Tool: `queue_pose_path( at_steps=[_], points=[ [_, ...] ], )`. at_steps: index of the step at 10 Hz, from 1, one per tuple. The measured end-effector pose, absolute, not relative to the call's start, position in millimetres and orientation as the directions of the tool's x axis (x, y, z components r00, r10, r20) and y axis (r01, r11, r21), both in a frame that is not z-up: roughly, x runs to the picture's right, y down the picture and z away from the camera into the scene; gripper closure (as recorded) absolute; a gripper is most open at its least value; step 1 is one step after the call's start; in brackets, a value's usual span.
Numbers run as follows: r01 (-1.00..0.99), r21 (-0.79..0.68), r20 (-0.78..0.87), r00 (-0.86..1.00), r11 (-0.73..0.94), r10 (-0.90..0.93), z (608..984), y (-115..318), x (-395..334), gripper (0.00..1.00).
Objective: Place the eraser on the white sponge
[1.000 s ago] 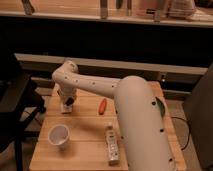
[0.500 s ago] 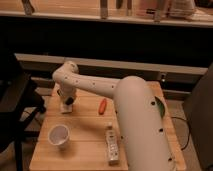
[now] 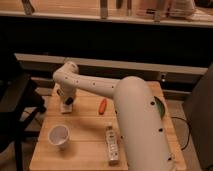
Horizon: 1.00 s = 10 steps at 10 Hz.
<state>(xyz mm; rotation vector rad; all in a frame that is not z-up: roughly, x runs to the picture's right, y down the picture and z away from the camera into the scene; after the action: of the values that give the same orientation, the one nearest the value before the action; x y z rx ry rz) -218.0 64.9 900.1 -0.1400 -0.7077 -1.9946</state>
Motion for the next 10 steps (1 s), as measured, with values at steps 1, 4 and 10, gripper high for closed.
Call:
queue_pose_path(
  at_steps=[1,4,10],
  points=[
    [0.834,0.423,0.376,-0.518,-0.354,-0.768,900.7,64.3,-218.2,0.82],
    [0.829,0.428,0.369,-0.523,-0.359,-0.768,902.5,63.2,-218.1,0.79],
    [0.821,0.438,0.357,-0.533,-0.367,-0.767,905.7,60.9,-218.0,0.67]
  ],
)
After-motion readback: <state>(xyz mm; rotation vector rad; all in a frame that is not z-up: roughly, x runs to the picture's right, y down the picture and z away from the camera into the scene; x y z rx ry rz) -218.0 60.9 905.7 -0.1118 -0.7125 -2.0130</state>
